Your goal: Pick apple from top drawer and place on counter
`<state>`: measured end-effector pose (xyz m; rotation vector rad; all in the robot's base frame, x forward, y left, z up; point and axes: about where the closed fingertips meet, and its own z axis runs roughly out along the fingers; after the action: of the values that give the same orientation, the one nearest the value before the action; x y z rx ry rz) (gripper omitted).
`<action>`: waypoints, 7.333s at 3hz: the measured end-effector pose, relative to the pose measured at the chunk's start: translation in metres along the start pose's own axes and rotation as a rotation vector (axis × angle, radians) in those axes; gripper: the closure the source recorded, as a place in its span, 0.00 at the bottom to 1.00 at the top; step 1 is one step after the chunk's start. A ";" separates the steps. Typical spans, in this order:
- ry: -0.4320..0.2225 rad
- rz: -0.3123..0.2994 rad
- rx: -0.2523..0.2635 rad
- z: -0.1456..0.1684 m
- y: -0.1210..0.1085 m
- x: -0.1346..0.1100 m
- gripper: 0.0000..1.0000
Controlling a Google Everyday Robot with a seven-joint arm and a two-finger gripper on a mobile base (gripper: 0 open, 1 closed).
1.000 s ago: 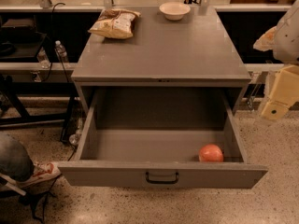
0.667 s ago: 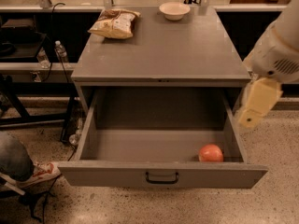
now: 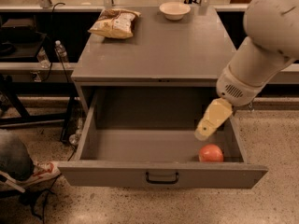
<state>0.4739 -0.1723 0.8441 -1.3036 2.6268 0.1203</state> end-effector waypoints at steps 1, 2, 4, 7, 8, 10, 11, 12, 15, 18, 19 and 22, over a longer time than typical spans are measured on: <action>-0.013 0.099 0.007 0.005 -0.002 -0.003 0.00; -0.012 0.101 0.007 0.004 -0.001 -0.003 0.00; 0.038 0.301 0.006 0.065 -0.010 0.002 0.00; 0.190 0.682 0.027 0.166 -0.019 0.025 0.00; 0.208 0.741 0.010 0.180 -0.019 0.031 0.00; 0.237 0.815 -0.023 0.200 -0.017 0.045 0.00; 0.247 0.834 -0.041 0.207 -0.015 0.052 0.16; 0.237 0.840 -0.065 0.210 -0.014 0.057 0.46; -0.145 0.688 -0.269 0.153 -0.024 0.007 1.00; -0.420 0.562 -0.334 0.088 -0.043 0.008 1.00; -0.491 0.567 -0.332 0.069 -0.050 0.014 1.00; -0.868 0.461 -0.288 -0.037 -0.108 0.008 1.00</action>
Offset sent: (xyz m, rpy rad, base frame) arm 0.0045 0.0025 -0.0041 0.0204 0.0010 -0.0945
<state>0.5492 -0.2503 0.8804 -0.4732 2.0974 0.9259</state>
